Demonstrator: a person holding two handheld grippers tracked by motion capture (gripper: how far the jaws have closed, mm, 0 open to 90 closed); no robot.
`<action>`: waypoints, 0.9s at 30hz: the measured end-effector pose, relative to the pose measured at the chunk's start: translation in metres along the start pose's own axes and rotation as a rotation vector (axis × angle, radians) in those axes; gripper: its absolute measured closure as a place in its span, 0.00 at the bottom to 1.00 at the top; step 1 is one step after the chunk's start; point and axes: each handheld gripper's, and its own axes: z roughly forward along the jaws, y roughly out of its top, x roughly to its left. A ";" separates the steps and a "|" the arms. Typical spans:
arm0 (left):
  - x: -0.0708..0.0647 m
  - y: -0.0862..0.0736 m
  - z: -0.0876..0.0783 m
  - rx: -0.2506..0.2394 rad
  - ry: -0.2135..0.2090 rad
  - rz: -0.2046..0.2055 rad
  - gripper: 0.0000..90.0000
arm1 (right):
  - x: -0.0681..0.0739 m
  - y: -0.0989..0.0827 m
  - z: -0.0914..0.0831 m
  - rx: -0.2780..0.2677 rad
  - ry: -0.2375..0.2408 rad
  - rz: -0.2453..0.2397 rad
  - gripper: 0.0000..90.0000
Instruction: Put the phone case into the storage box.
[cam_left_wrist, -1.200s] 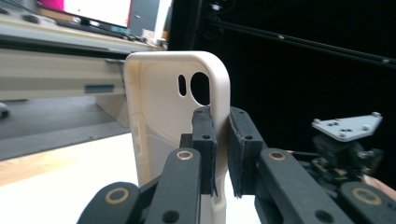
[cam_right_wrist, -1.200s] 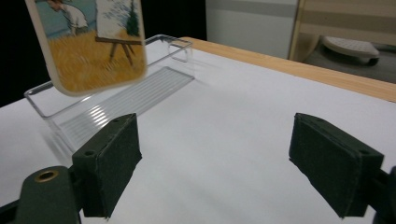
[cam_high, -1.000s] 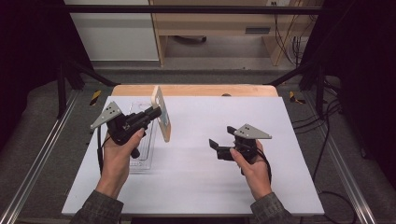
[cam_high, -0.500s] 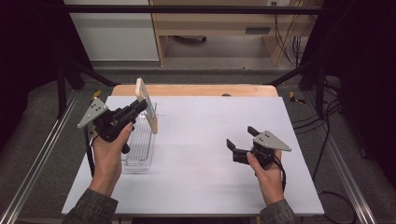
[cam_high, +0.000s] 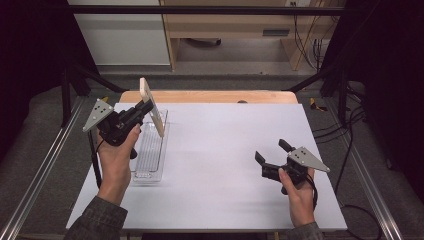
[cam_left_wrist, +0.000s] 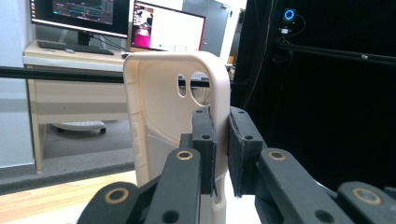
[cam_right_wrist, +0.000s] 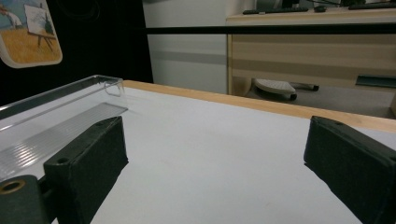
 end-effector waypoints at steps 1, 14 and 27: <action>0.001 0.000 0.001 0.001 0.006 0.000 0.91 | -0.001 -0.001 -0.001 0.004 -0.001 -0.002 0.07; 0.016 -0.002 0.008 0.000 0.108 -0.002 0.91 | 0.008 -0.021 -0.003 -0.011 0.010 -0.039 0.06; 0.019 -0.010 0.026 0.018 0.161 0.022 0.91 | 0.006 -0.033 -0.005 0.005 0.030 -0.039 0.06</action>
